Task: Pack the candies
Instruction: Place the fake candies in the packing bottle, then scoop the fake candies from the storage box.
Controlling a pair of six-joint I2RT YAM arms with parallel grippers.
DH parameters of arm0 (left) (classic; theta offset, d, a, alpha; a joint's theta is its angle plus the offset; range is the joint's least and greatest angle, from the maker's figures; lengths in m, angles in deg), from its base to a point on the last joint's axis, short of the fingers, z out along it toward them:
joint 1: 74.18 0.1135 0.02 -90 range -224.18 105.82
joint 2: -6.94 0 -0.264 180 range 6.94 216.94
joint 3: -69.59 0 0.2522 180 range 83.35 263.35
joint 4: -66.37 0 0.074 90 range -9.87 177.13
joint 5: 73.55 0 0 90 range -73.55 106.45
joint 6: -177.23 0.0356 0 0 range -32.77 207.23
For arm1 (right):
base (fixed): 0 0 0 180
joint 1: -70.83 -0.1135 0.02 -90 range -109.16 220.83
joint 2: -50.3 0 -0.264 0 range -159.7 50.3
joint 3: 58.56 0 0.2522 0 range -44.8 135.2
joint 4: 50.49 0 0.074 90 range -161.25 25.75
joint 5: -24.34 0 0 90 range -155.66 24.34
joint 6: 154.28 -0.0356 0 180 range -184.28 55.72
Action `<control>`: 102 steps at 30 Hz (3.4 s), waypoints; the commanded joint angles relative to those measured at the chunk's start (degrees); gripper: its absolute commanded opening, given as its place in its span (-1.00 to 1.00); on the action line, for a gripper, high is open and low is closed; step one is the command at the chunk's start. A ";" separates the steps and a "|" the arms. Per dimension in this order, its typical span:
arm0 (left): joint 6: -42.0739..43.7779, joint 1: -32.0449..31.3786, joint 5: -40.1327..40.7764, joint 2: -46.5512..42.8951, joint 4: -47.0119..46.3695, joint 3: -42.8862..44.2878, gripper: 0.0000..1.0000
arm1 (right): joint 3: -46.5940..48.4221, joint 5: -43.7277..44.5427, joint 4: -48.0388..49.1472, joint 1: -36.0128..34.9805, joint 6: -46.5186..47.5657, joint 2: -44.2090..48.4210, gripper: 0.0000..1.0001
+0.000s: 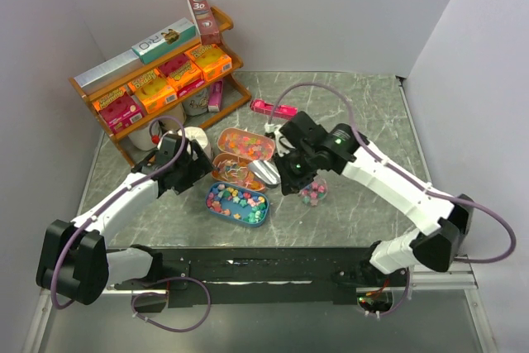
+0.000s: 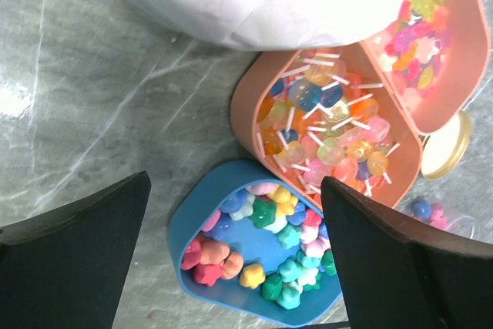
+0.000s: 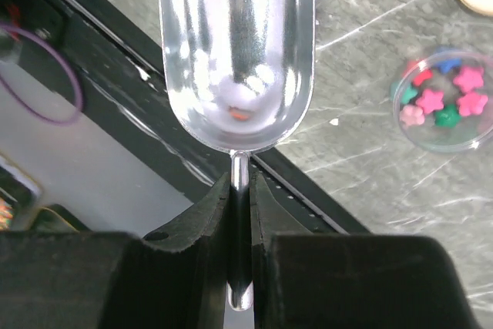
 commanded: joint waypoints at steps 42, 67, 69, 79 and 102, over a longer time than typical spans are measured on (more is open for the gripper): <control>-0.29 0.24 -6.52 2.83 -3.86 -5.66 0.25 | 18.68 9.60 -11.18 -11.88 14.51 -36.65 -1.00; 0.85 0.24 -9.07 4.77 -5.88 -6.01 0.02 | 13.33 11.00 4.28 -13.20 14.07 -38.25 -1.00; 0.85 0.24 -9.07 4.68 -5.62 -6.01 0.01 | 12.71 12.31 4.72 -13.21 13.72 -38.16 -1.00; 0.68 0.24 -8.11 3.36 -4.13 -4.69 0.03 | 1.57 14.43 11.93 -13.20 11.00 -29.30 -1.00; 0.32 0.24 -5.73 0.46 -0.96 -2.41 0.11 | -10.49 14.96 20.02 -14.35 10.73 -14.00 -1.00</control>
